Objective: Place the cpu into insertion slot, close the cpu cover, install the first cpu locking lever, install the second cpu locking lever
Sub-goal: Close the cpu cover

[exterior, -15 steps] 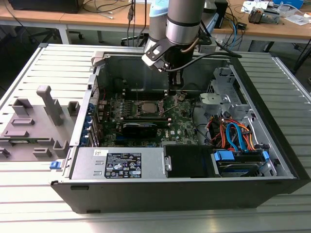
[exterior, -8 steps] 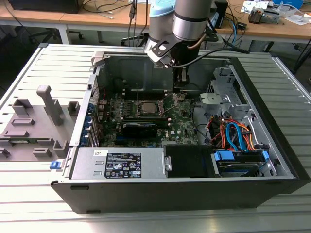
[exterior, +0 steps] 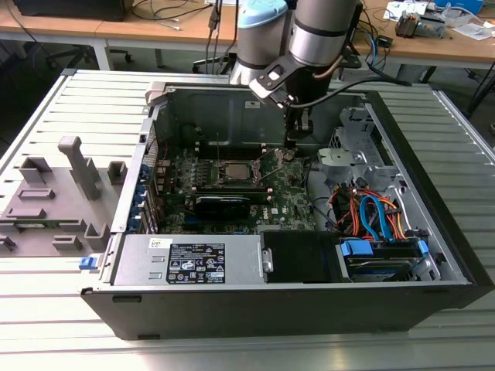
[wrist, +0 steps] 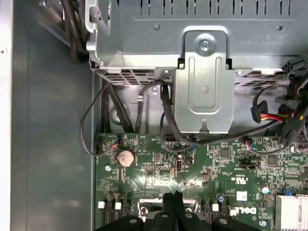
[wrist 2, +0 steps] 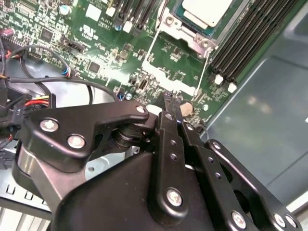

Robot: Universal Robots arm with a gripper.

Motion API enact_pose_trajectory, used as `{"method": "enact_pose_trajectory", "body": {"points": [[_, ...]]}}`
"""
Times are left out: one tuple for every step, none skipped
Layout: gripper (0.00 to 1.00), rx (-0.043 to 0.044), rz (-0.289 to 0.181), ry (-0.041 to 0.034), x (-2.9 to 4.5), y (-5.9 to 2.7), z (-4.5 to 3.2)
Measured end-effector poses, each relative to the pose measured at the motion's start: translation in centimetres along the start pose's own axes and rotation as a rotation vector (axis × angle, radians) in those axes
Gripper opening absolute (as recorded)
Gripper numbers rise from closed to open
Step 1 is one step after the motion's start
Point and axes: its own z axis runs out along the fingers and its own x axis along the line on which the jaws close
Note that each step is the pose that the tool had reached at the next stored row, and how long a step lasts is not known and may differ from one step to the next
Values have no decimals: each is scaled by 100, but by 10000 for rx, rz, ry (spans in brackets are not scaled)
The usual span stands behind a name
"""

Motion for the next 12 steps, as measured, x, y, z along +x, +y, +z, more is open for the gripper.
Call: {"method": "enact_pose_trajectory", "body": {"points": [[11,26,1,0,-3,17,12],[11,64,-2,0,-6,43,31],[11,196,-215,-12,-8,131,122],[11,257,-250,-11,-8,180,287],[11,258,-251,-11,-8,151,329],[11,257,-251,-10,-10,124,330],[11,257,-251,-11,-12,111,330],[11,257,-252,-11,-13,95,331],[11,257,-252,-10,-13,85,332],[11,257,-251,-10,-13,63,332],[11,257,-252,-9,-13,47,333],[11,256,-252,-7,-13,33,334]]}}
